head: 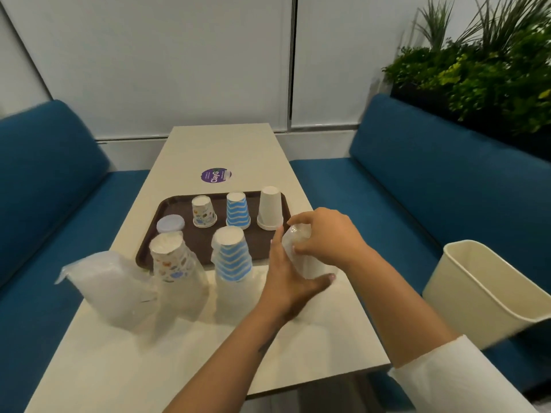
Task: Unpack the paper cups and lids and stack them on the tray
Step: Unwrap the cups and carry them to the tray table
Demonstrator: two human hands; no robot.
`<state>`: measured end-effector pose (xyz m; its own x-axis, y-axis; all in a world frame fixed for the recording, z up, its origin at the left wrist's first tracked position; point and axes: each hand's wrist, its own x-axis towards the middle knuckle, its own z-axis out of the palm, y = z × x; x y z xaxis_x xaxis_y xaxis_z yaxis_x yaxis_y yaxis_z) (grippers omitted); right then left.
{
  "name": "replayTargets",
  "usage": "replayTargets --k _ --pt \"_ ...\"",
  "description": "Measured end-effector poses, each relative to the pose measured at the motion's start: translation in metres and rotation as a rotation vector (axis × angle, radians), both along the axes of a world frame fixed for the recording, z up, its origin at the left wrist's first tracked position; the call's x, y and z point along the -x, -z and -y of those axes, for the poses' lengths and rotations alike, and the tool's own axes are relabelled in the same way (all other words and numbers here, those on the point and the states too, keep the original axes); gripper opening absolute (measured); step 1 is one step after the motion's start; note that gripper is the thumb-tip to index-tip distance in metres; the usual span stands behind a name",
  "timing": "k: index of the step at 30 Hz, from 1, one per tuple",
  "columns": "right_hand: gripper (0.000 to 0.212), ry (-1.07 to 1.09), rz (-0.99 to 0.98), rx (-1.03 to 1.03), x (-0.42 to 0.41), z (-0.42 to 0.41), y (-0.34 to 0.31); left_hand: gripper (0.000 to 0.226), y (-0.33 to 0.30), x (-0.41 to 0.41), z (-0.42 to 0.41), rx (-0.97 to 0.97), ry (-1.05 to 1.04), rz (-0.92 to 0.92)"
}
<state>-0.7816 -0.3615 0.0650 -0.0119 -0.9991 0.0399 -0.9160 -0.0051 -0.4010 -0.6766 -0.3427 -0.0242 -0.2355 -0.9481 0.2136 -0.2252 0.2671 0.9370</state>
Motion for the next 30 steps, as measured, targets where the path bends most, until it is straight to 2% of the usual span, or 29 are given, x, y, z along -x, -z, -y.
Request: replayTargets --k 4,5,7,9,11,14,16,19,22,24,28,30 --pt "0.042 -0.045 0.001 -0.074 0.01 -0.015 -0.006 0.119 0.013 0.017 -0.004 0.078 -0.074 -0.004" --pt "0.039 -0.054 0.102 -0.131 0.014 -0.016 -0.009 0.115 0.013 0.019 -0.004 0.089 -0.095 -0.038" --pt "0.031 -0.063 0.438 -0.251 0.024 -0.017 -0.016 0.102 0.01 0.019 -0.003 0.078 -0.114 -0.16" --pt "0.025 -0.035 0.689 -0.31 0.035 -0.016 -0.016 0.081 0.007 0.018 -0.001 0.054 -0.141 -0.239" --pt "0.031 0.013 0.792 -0.327 0.045 -0.015 -0.009 0.058 0.005 0.017 0.001 0.025 -0.174 -0.281" --pt "0.033 0.078 0.903 -0.33 0.055 -0.015 0.005 0.049 -0.001 0.019 0.001 -0.012 -0.155 -0.33" --pt "0.03 0.128 0.894 -0.319 0.06 -0.015 0.014 0.048 -0.003 0.019 0.002 -0.032 -0.149 -0.356" --pt "0.026 0.168 0.727 -0.382 0.065 -0.018 0.027 0.044 -0.006 0.017 0.005 -0.047 -0.16 -0.39" --pt "0.025 0.14 0.68 -0.488 0.066 -0.021 0.037 0.024 -0.009 0.017 0.006 -0.084 -0.18 -0.406" --pt "0.036 0.077 0.739 -0.518 0.065 -0.021 0.039 0.012 -0.011 0.018 0.008 -0.101 -0.199 -0.45" --pt "0.075 0.02 0.793 -0.419 0.062 -0.017 0.045 0.027 -0.023 0.017 0.011 -0.111 -0.258 -0.446" --pt "0.087 0.013 0.806 -0.413 0.062 -0.014 0.048 0.028 -0.027 0.016 0.014 -0.109 -0.265 -0.402"
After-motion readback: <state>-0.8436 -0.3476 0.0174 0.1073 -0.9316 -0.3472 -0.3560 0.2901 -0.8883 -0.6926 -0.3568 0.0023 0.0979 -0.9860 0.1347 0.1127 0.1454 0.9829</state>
